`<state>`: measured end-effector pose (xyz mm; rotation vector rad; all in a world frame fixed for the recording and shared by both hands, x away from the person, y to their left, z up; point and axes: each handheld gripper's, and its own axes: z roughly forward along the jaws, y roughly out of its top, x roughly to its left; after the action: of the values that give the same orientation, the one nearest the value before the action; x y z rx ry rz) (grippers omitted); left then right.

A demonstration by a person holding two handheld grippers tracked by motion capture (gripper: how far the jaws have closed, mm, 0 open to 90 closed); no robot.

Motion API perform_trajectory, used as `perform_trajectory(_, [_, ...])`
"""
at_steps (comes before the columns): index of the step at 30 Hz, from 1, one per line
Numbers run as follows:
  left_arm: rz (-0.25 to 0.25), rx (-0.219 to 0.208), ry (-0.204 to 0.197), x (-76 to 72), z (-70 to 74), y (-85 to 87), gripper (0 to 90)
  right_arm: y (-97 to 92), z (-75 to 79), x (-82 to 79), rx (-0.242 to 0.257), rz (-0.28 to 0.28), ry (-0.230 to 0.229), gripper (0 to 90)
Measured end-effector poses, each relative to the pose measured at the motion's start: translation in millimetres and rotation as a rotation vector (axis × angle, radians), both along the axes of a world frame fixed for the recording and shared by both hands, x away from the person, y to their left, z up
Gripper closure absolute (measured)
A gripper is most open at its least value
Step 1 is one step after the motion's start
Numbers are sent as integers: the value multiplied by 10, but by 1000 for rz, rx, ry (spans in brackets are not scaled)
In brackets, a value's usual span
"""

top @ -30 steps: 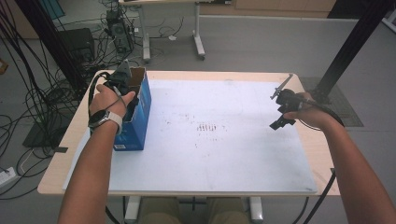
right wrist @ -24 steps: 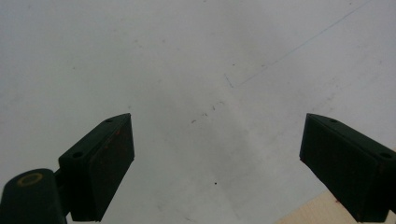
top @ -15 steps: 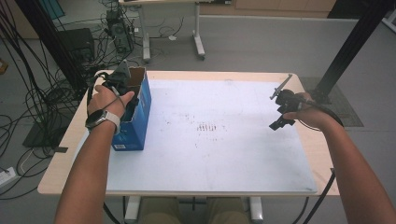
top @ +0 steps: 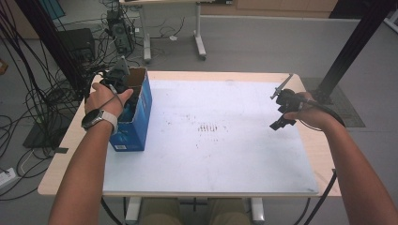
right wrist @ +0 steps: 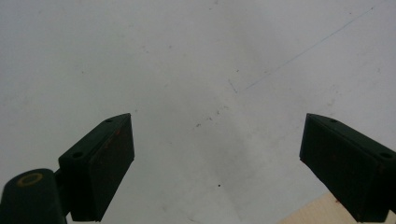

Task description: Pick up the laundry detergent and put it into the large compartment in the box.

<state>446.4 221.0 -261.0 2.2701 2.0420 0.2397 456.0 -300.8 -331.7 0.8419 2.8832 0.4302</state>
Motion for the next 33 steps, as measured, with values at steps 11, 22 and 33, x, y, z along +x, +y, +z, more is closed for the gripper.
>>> perform_trajectory(11, [1,-26,-32,-78,138,35,147,-21,56,-44,4,-2,-12,98])
perform_trajectory(22, [-30,-34,-68,-185,363,-37,99,-10,117,-107,14,1,-31,98])
perform_trajectory(33, [-51,-58,-100,-282,642,-213,77,28,154,-112,22,13,-43,96])
